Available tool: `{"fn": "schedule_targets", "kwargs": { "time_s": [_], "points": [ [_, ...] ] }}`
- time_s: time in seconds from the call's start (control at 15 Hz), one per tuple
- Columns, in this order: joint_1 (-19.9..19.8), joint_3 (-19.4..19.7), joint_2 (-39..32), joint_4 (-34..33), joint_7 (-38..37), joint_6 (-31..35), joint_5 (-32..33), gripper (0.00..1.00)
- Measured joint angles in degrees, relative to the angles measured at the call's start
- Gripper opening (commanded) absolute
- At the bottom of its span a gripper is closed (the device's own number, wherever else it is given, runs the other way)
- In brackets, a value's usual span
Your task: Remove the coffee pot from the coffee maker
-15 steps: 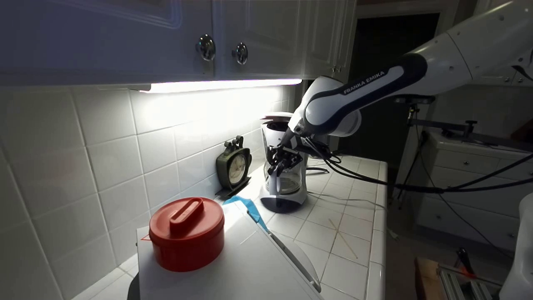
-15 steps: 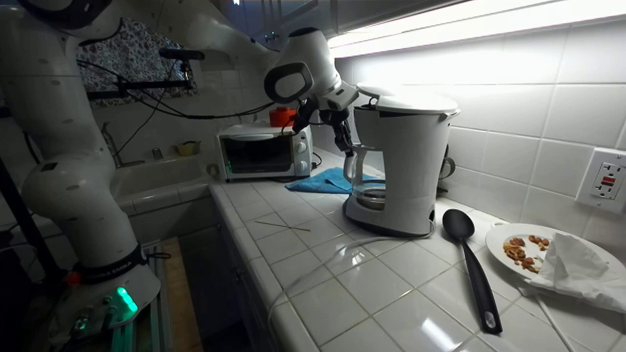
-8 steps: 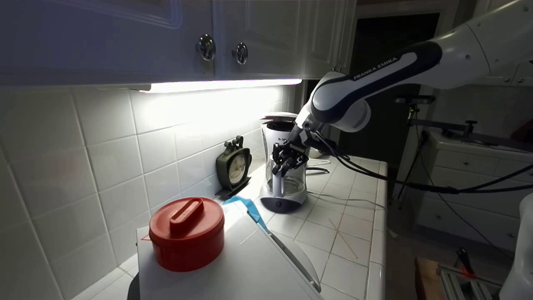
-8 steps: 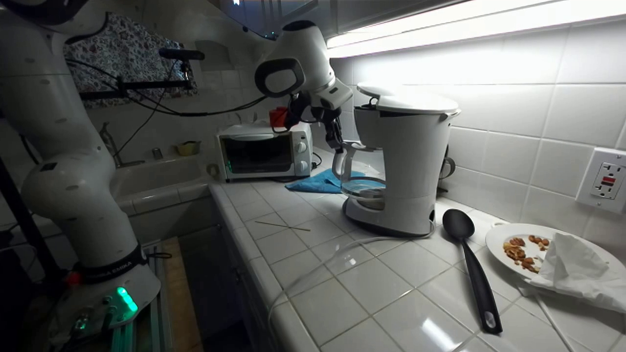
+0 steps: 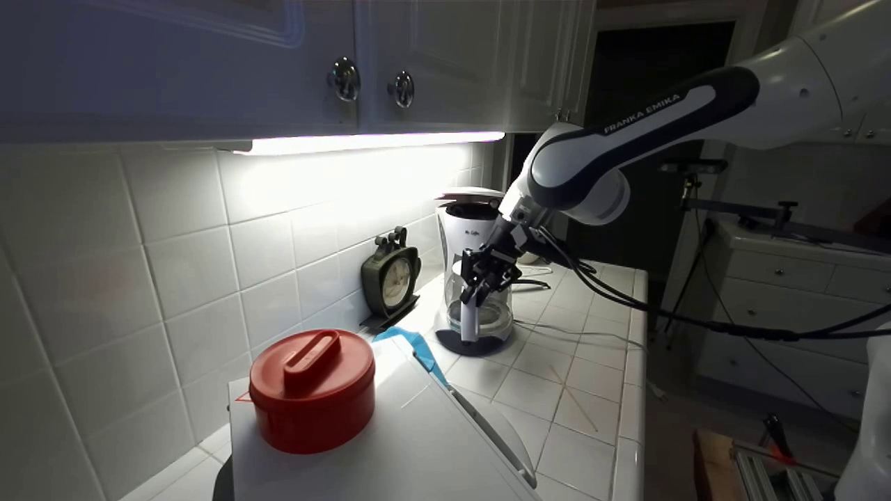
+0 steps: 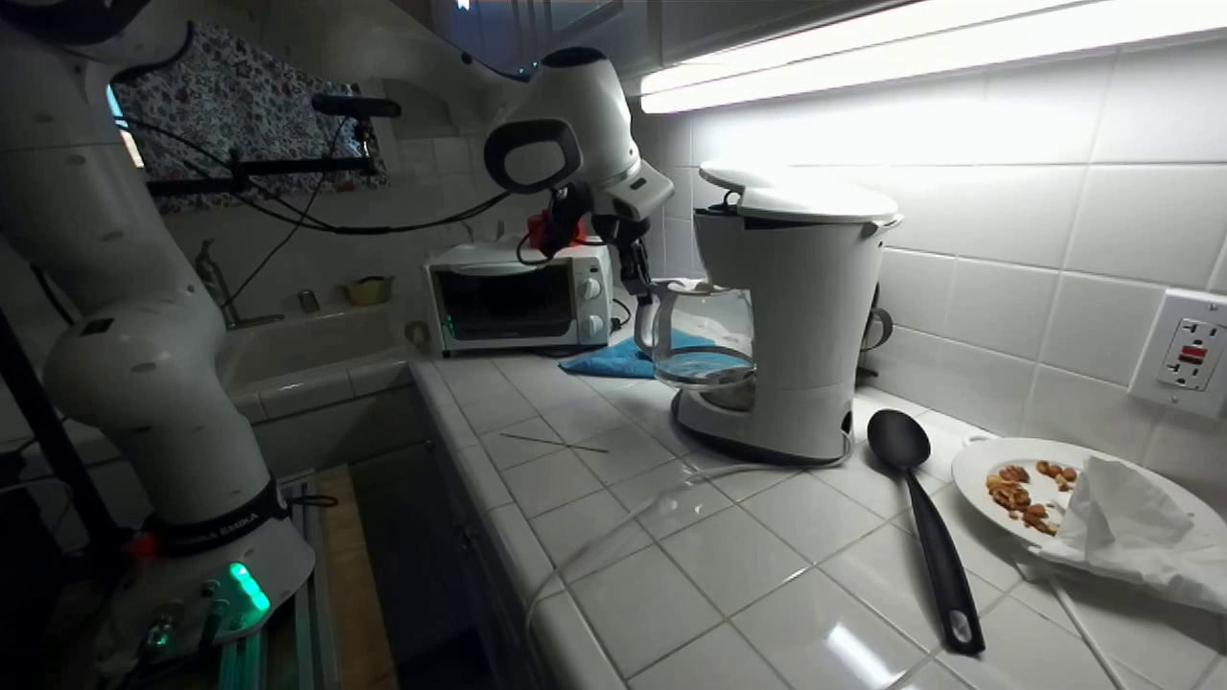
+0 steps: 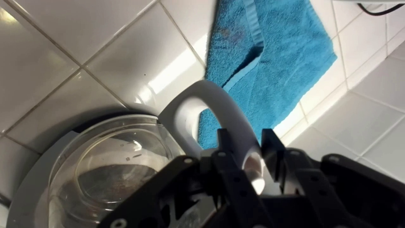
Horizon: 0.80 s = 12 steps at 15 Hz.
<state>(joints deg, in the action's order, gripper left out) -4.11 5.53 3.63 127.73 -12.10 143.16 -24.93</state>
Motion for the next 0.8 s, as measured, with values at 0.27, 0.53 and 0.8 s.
{"fn": "schedule_targets", "kwargs": {
  "time_s": [0.27, 0.53, 0.8],
  "points": [
    [1.17, -0.89, 1.09, 1.92, 1.93, -0.05, -1.56, 0.07],
    [2.1, -1.31, 1.79, 3.41, 2.93, -0.15, -1.91, 0.07],
    [2.7, -1.6, 1.91, 4.48, 3.66, -0.57, -1.92, 0.07]
  ]
}}
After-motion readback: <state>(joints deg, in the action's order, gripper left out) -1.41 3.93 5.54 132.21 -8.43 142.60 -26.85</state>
